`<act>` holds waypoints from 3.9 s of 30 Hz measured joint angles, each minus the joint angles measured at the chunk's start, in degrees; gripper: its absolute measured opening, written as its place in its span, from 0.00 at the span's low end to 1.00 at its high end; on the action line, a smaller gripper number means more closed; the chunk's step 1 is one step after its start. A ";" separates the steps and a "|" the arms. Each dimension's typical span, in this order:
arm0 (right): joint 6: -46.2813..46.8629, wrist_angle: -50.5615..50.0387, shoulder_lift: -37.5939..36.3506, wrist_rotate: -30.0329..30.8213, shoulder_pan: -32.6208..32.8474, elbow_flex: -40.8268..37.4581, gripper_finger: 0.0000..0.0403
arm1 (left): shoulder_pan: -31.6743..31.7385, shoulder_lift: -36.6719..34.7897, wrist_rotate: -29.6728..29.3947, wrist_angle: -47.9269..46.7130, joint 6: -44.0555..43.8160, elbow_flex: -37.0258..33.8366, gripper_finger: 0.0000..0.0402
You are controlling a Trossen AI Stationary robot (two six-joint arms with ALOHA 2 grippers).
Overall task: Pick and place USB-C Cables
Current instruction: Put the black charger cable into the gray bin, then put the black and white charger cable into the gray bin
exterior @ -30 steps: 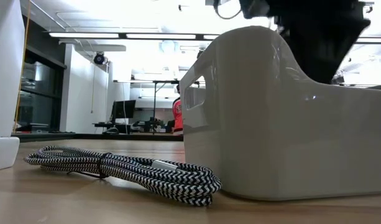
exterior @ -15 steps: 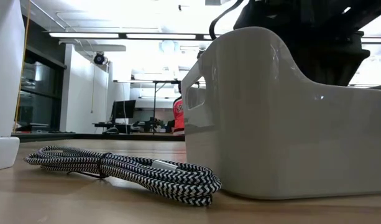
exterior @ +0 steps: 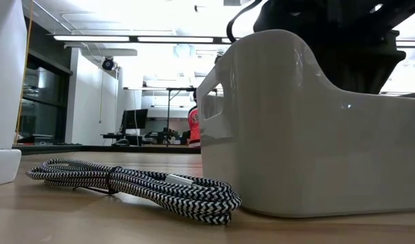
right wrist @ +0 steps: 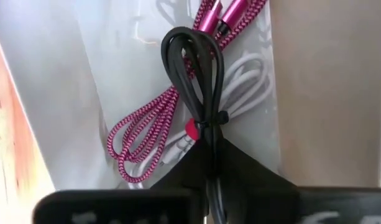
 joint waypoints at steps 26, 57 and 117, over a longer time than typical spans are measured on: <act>-3.53 -6.25 -11.38 -3.14 0.00 -0.04 0.54 | 0.00 0.00 -0.04 -0.02 0.00 0.00 0.00; -0.81 62.01 -63.84 38.61 2.46 -43.40 0.54 | 0.00 0.02 -0.02 0.00 0.00 0.00 0.00; -8.95 61.48 -65.26 24.68 -7.93 -42.32 0.00 | 0.00 0.02 0.39 -2.62 0.02 0.00 0.00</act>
